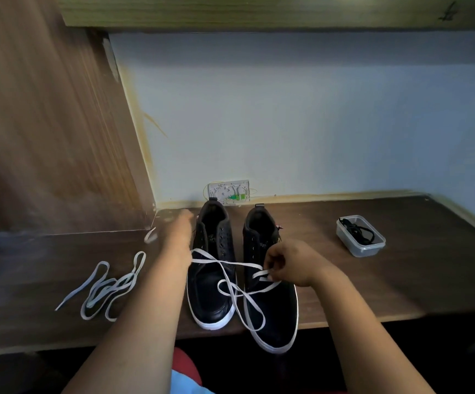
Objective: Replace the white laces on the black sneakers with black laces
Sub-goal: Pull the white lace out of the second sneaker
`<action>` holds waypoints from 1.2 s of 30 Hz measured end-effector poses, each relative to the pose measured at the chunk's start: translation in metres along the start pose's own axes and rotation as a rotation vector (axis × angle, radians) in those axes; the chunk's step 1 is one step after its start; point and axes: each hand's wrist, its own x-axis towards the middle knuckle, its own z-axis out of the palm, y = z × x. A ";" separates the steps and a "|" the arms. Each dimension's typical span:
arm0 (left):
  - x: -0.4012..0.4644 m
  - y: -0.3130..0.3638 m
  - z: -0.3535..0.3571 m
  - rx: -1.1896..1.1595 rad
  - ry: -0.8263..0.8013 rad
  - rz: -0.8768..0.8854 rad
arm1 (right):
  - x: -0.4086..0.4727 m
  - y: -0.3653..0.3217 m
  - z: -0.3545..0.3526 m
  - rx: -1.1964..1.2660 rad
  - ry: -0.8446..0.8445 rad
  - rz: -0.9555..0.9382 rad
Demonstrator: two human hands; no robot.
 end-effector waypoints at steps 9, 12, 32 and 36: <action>-0.042 -0.022 0.035 1.072 -0.195 0.683 | 0.001 -0.001 0.000 -0.030 0.024 -0.045; -0.050 -0.027 0.039 1.001 -0.469 0.665 | 0.002 -0.003 0.003 -0.016 0.016 -0.050; -0.046 -0.034 0.039 0.668 -0.877 0.095 | -0.005 0.019 -0.014 0.188 0.013 -0.057; -0.045 -0.034 0.040 0.549 -0.841 0.050 | -0.002 0.023 -0.010 0.129 0.074 -0.028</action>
